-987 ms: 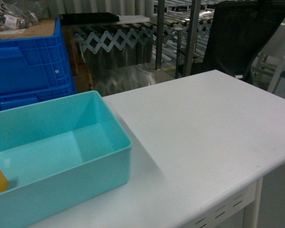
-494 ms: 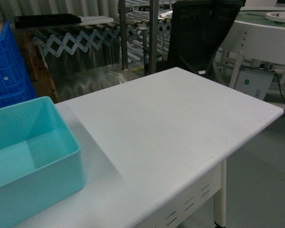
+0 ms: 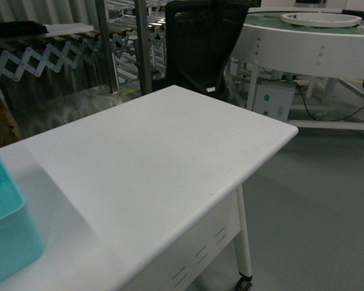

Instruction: Pick red block from blue box to shelf

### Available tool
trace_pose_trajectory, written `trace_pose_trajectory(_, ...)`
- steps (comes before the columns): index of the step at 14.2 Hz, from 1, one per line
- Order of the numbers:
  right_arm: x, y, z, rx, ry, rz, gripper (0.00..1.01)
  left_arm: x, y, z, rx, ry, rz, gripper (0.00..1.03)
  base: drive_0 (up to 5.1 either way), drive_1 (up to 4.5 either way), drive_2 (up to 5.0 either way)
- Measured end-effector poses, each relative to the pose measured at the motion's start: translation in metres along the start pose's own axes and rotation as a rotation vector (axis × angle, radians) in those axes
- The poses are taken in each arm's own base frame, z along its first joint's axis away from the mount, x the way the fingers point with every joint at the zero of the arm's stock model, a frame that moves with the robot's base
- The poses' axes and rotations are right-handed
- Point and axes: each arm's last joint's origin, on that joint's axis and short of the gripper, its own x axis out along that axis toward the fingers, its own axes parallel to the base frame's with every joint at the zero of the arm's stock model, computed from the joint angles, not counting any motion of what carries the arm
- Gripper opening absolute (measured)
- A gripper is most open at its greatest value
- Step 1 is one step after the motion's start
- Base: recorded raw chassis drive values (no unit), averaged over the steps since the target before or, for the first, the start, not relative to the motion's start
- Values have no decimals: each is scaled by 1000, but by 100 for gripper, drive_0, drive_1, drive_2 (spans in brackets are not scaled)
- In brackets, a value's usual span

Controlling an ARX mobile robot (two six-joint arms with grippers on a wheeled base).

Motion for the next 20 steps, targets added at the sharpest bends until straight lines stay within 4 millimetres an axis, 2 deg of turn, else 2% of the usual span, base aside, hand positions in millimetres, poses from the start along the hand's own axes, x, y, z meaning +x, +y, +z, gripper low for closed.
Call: trace_pose_trajectory(20,0,0,0,0,0,0,27,0,0,0,0,0,0,98,-151,-151,-151)
